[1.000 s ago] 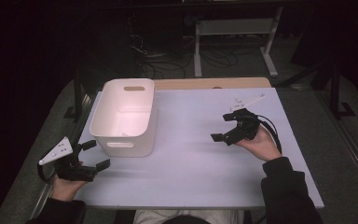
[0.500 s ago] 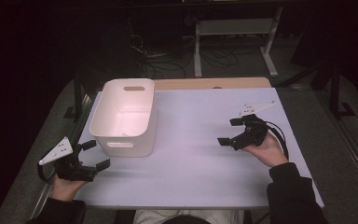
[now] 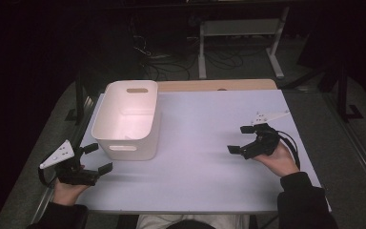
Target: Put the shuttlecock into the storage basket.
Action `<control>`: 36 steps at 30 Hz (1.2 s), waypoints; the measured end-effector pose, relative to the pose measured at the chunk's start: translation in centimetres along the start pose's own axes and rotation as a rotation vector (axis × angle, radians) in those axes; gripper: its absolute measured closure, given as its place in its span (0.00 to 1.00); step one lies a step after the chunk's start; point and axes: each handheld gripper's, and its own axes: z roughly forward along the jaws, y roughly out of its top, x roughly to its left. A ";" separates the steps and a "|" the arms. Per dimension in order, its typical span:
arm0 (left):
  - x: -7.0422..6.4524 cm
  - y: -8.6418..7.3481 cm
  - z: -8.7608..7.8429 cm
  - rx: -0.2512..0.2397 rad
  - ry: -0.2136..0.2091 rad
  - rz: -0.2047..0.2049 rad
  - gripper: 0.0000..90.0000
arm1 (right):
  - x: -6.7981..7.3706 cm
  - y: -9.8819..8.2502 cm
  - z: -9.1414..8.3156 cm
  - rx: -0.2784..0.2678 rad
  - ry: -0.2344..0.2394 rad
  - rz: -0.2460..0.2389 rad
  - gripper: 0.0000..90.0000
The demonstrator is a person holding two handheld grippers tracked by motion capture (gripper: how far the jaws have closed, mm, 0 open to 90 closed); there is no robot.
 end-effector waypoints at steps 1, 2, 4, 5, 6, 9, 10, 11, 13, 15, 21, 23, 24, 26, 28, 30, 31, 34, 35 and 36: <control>0.0 0.0 0.0 0.000 0.000 0.000 0.00 | 0.0 -0.2 -0.1 0.001 0.001 0.002 0.00; 0.0 0.0 0.0 0.000 0.000 0.000 0.00 | 0.0 -0.3 -0.2 0.001 -0.002 0.002 0.00; 0.0 0.0 0.0 -0.001 0.000 0.000 0.00 | 0.0 -0.6 -0.4 -0.005 -0.002 0.008 0.00; 0.0 0.0 0.0 -0.001 0.000 -0.001 0.00 | 0.0 -0.9 -0.6 -0.010 -0.005 0.014 0.00; 0.0 0.0 0.0 -0.001 0.000 0.000 0.00 | 0.0 -1.0 -0.7 -0.012 -0.007 0.015 0.00; 0.0 0.0 0.0 -0.001 0.001 -0.001 0.00 | -0.1 -1.6 -1.0 -0.014 -0.012 0.024 0.00; 0.0 0.0 0.0 -0.001 0.001 -0.001 0.00 | -0.1 -1.6 -1.0 -0.014 -0.012 0.024 0.00; 0.0 0.0 0.0 -0.001 0.001 -0.001 0.00 | -0.1 -1.9 -1.1 -0.016 -0.015 0.025 0.00; 0.0 0.0 0.0 0.000 0.000 -0.001 0.00 | -0.2 -2.6 -1.5 -0.019 -0.025 0.036 0.00; 0.0 0.0 0.0 0.002 -0.001 0.001 0.00 | -0.2 -3.0 -1.7 -0.020 -0.032 0.042 0.00; 0.0 0.0 0.0 0.001 0.001 -0.001 0.00 | -0.3 -4.2 -2.3 -0.028 -0.051 0.053 0.00; 0.0 0.0 0.0 0.004 0.000 0.001 0.00 | -0.3 -4.5 -2.5 -0.030 -0.059 0.053 0.00; 0.0 0.0 0.0 0.003 0.000 0.001 0.00 | -0.3 -4.8 -2.6 -0.035 -0.061 0.056 0.00; 0.0 0.0 0.0 0.001 -0.001 -0.001 0.00 | -0.2 -5.1 -2.8 -0.043 -0.068 0.058 0.00; 0.0 0.0 0.0 0.000 -0.003 -0.002 0.00 | -0.2 -5.5 -3.0 -0.048 -0.076 0.058 0.00; 0.0 0.0 0.0 -0.001 -0.003 -0.001 0.00 | -0.3 -5.9 -3.2 -0.054 -0.089 0.058 0.00; 0.0 0.0 0.0 -0.002 -0.002 -0.001 0.00 | -0.3 -6.1 -3.3 -0.061 -0.092 0.060 0.00; 0.0 0.0 0.0 -0.002 -0.002 -0.001 0.00 | -0.3 -6.7 -3.6 -0.069 -0.103 0.068 0.00; 0.0 0.0 0.0 -0.001 -0.003 -0.002 0.00 | -0.4 -6.9 -3.7 -0.070 -0.107 0.063 0.00; 0.0 0.0 0.0 0.000 -0.002 -0.001 0.00 | -0.3 -7.0 -3.8 -0.072 -0.113 0.062 0.00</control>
